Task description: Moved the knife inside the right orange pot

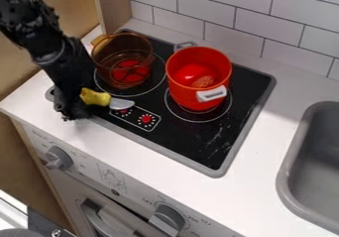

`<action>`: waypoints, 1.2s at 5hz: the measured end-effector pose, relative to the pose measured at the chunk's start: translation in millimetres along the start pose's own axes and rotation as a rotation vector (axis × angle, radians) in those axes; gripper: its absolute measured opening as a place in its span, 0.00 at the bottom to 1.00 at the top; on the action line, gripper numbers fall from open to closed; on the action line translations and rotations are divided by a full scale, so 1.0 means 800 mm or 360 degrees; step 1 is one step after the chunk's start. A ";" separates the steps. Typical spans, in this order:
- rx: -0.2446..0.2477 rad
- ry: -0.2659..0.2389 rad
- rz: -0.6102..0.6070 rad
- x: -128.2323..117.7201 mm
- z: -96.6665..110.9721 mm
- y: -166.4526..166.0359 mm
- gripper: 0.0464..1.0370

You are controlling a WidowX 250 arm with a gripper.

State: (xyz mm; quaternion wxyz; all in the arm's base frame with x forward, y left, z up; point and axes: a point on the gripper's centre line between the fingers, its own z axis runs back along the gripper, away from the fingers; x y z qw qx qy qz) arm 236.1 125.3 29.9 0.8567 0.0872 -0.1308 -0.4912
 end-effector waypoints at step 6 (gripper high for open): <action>-0.0377 0.0062 0.0159 0.034 0.084 -0.013 0.36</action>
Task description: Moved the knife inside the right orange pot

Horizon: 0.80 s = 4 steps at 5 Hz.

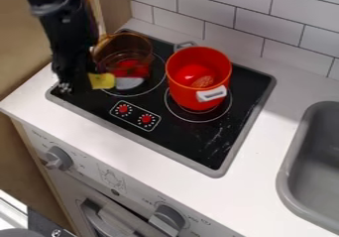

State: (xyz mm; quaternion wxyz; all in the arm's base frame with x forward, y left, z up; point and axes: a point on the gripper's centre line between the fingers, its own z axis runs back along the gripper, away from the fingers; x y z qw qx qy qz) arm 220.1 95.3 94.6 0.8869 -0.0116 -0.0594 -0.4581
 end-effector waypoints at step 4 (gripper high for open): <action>0.0151 -0.0205 0.0384 0.095 0.016 0.034 0.36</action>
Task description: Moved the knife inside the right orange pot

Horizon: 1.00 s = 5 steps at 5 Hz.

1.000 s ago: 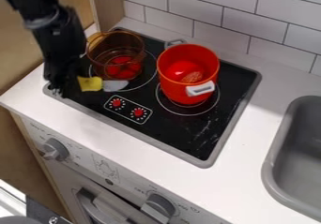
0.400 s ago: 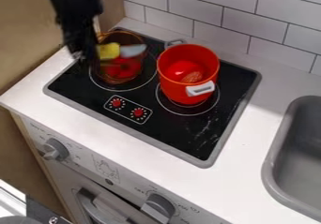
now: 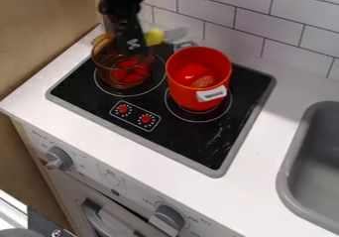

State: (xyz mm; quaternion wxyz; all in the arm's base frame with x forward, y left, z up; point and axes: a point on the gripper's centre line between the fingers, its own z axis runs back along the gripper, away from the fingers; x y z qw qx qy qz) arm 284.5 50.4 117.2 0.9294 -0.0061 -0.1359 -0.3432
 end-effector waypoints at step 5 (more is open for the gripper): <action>0.0104 -0.0031 0.0113 0.044 -0.017 -0.010 0.95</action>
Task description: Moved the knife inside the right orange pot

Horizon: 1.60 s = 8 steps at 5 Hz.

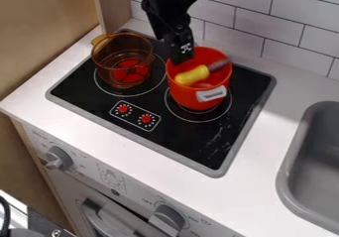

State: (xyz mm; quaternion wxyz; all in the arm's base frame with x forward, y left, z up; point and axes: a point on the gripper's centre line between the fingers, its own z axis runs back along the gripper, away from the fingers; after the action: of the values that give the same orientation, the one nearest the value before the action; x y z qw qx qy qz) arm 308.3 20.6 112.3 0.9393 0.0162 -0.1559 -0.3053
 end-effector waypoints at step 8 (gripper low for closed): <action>0.0054 0.0014 0.0701 -0.108 0.052 0.011 0.96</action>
State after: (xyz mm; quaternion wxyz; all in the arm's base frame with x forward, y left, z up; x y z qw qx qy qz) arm 234.4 80.5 128.6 0.9835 -0.0011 -0.1568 -0.0900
